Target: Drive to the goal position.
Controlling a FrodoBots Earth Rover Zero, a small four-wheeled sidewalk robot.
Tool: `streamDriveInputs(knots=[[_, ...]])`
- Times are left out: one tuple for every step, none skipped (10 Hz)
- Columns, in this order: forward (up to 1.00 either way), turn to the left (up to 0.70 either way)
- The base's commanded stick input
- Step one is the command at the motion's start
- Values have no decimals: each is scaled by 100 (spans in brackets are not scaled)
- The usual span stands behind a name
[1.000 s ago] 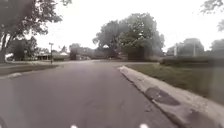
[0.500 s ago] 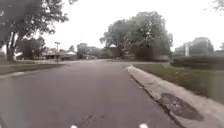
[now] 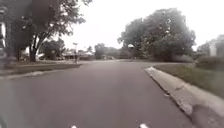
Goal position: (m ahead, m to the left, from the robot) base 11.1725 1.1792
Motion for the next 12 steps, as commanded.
streamDriveInputs(knots=[[85,0],[100,0],[100,0],[100,0],[100,0],[100,0],[100,0],[100,0],[100,0],[100,0],[100,0],[100,0]])
